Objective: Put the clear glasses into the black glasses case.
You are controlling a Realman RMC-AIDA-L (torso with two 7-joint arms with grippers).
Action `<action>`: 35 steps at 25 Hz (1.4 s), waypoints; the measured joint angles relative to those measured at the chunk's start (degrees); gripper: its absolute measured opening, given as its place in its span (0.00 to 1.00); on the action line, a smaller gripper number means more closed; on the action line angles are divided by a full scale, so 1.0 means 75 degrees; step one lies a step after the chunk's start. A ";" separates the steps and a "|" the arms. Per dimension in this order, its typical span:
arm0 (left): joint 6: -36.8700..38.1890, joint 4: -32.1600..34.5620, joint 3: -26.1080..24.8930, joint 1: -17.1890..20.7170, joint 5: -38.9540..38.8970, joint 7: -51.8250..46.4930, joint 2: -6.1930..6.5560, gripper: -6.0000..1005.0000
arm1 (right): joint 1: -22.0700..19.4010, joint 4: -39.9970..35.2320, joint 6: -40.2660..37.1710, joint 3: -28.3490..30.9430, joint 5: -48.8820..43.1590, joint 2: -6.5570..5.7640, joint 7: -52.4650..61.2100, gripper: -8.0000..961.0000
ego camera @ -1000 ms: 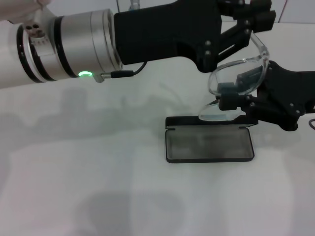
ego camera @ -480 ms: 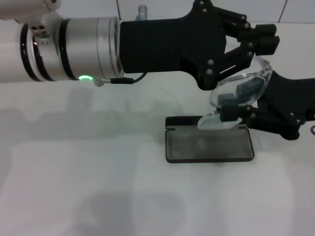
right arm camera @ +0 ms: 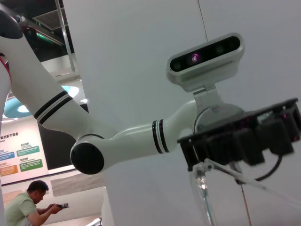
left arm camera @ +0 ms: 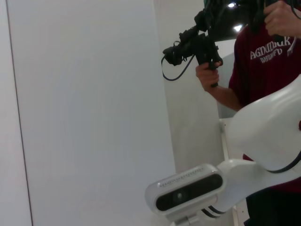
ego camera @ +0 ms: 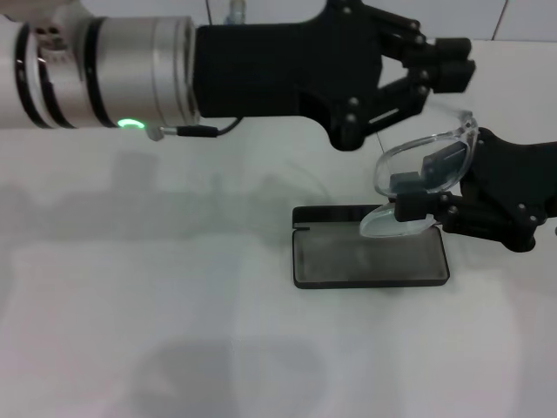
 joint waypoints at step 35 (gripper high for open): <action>0.0897 -0.0088 -0.0624 -0.0833 0.1487 -0.0934 -0.0018 0.12 | 0.0142 -0.0094 0.0026 -0.0001 -0.0126 0.0029 -0.0171 0.13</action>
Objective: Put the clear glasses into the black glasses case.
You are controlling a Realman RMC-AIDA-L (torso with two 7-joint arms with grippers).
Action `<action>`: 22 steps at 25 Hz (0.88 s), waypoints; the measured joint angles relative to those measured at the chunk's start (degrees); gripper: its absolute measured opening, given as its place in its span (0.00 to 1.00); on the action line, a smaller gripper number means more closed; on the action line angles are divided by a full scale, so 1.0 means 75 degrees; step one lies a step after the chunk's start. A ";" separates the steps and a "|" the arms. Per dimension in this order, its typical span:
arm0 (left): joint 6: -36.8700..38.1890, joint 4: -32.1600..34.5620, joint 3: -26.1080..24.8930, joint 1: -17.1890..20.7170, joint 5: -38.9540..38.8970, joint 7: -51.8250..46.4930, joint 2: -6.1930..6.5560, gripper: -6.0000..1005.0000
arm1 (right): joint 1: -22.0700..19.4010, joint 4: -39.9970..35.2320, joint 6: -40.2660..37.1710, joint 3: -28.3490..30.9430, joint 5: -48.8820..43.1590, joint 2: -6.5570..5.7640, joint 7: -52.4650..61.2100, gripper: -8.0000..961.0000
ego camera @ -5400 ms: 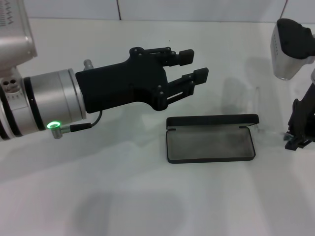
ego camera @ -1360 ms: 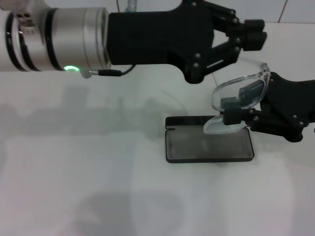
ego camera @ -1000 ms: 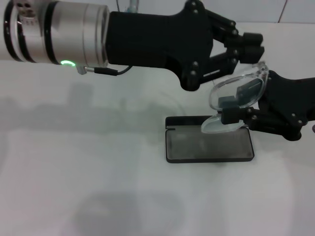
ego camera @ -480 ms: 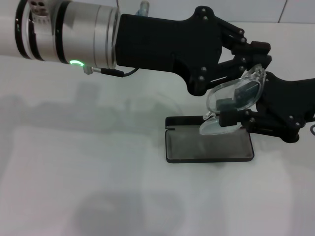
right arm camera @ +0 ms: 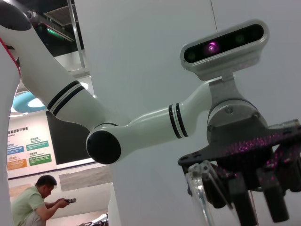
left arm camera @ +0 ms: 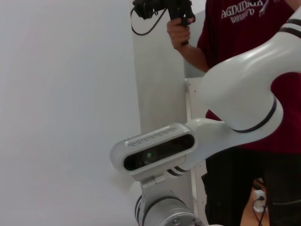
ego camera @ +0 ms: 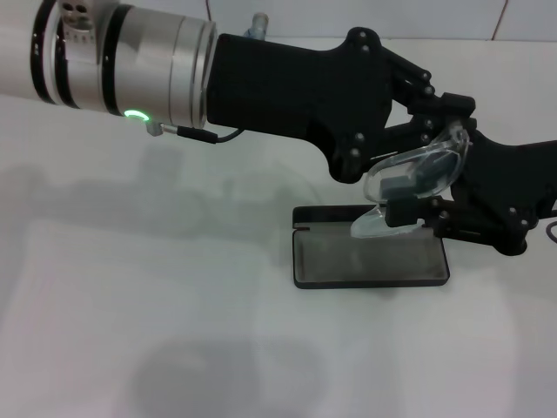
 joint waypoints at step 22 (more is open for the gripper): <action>-0.0648 -0.0165 -0.1060 0.0610 -0.0566 0.0746 -0.0278 0.12 | -0.0149 0.0001 0.0001 0.0012 0.0057 0.0015 -0.0201 0.13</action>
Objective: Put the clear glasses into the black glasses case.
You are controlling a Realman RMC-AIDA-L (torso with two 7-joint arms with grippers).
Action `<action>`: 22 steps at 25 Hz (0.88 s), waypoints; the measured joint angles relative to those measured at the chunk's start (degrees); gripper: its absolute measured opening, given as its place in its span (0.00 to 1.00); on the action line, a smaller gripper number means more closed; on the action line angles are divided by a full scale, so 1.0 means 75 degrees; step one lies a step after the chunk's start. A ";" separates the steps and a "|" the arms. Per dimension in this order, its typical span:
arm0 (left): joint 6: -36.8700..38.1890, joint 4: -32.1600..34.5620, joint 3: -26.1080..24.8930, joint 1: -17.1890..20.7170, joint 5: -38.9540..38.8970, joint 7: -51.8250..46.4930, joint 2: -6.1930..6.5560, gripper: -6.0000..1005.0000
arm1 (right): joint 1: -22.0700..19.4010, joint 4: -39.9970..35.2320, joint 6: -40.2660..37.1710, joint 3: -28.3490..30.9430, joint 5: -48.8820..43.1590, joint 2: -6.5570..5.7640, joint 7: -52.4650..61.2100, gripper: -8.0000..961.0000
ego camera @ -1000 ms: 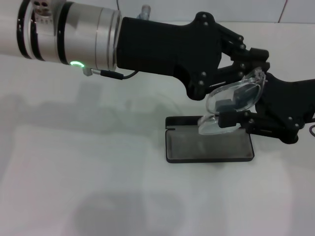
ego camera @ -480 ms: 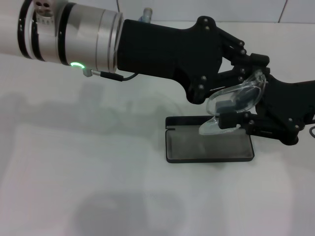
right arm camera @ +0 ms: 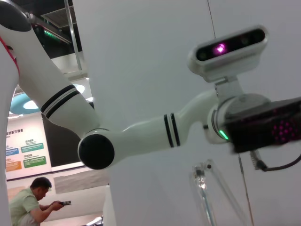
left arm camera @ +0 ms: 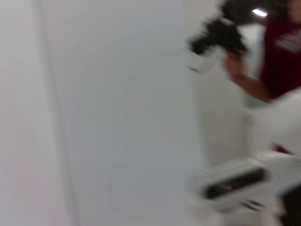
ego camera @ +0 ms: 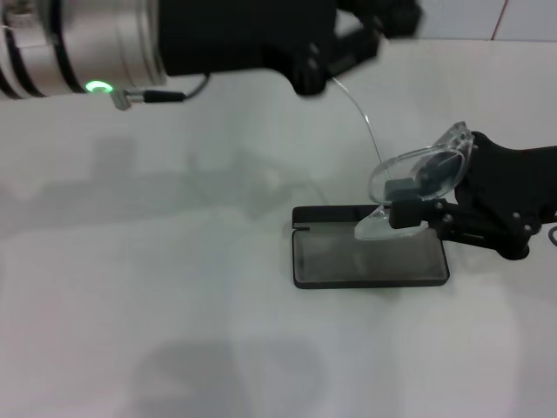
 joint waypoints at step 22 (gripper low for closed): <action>-0.1070 -0.2394 -0.0729 -0.0270 -0.0817 0.0391 0.0062 0.12 | -0.0109 -0.1824 -0.0035 0.0042 0.0034 -0.0420 -0.3023 0.13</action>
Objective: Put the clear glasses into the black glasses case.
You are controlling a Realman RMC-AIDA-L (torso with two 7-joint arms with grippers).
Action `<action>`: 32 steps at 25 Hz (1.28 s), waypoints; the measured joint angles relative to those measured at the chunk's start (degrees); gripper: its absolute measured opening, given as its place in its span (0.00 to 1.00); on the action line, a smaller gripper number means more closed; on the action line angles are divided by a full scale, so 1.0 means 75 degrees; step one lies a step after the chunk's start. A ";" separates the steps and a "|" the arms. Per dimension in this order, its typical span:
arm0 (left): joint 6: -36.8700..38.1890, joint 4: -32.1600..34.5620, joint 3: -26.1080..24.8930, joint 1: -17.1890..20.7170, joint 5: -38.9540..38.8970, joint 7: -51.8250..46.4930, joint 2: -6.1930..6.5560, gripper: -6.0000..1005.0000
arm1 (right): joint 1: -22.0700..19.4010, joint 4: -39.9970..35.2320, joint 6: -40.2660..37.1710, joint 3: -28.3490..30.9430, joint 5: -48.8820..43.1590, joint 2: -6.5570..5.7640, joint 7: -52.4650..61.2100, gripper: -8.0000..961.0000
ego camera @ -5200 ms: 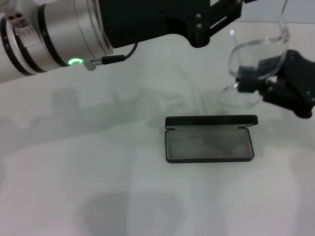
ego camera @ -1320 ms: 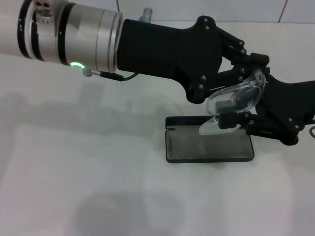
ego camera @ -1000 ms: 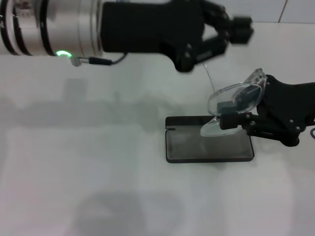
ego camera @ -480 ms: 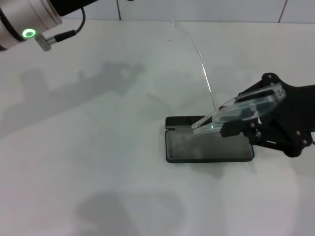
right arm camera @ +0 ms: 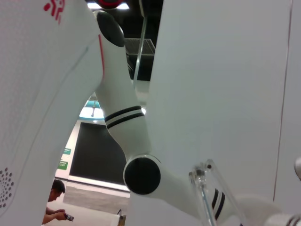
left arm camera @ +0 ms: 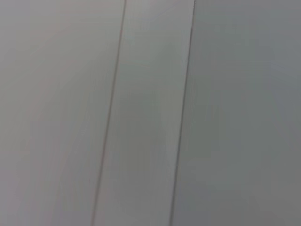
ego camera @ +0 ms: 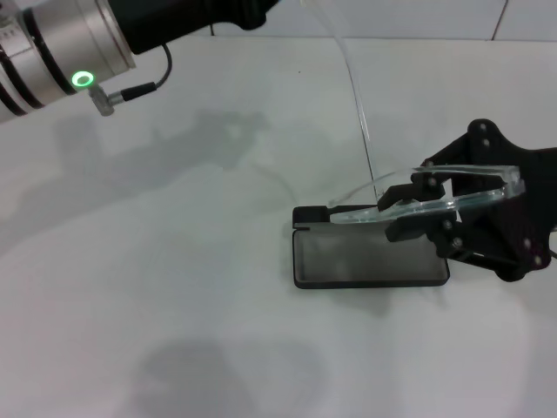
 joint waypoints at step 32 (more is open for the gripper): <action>0.2704 0.0093 0.0370 -0.0807 0.0287 -0.0293 -0.0003 0.12 | -0.0208 0.0234 0.0072 0.0111 0.0437 0.0040 -0.0105 0.14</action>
